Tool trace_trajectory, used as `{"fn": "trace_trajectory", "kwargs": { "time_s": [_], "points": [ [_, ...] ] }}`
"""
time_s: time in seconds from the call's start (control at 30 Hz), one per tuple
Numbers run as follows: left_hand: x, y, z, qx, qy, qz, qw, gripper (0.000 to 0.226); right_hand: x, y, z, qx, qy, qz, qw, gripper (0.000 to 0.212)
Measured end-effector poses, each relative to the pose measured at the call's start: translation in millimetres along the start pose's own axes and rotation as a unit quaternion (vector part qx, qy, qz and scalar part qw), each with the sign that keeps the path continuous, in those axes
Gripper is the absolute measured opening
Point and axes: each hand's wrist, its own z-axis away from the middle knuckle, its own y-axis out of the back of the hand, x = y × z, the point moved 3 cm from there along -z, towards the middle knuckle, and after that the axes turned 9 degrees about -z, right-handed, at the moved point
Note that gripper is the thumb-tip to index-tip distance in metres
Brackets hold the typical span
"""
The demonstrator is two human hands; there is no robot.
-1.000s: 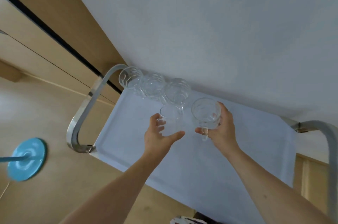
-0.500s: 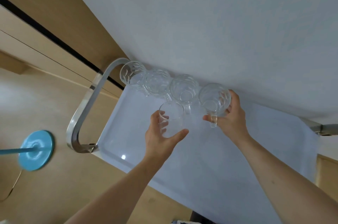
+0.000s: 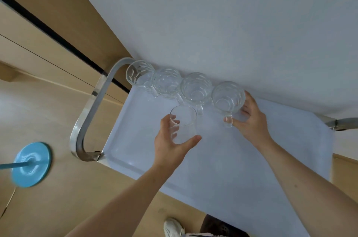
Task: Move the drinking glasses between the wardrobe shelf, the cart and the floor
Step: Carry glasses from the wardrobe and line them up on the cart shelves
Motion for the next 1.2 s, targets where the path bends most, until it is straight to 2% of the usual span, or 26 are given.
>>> {"fn": "trace_trajectory", "kwargs": {
  "time_s": [0.2,0.37,0.53,0.67,0.93,1.2],
  "points": [
    [-4,18,7,-0.027,-0.036,0.022,0.999,0.076,11,13,50,0.082,-0.037,0.093,0.992,0.072],
    [-20,49,22,-0.043,-0.071,0.017,0.996,0.079,5,-16,120,0.12,-0.076,0.146,0.979,0.065],
    [-45,87,34,-0.07,-0.105,0.007,0.992,0.084,2,-69,187,0.089,-0.079,0.214,0.97,0.062],
    [-72,112,42,-0.081,-0.109,0.007,0.991,0.084,6,-104,224,0.057,-0.098,0.304,0.946,0.068],
    [-121,128,90,-0.117,-0.046,0.038,0.991,0.089,26,-144,298,0.035,-0.147,0.323,0.934,0.073],
    [-150,112,144,-0.112,-0.013,0.042,0.993,0.09,47,-142,348,0.007,-0.162,0.351,0.922,0.074]
  ]
}}
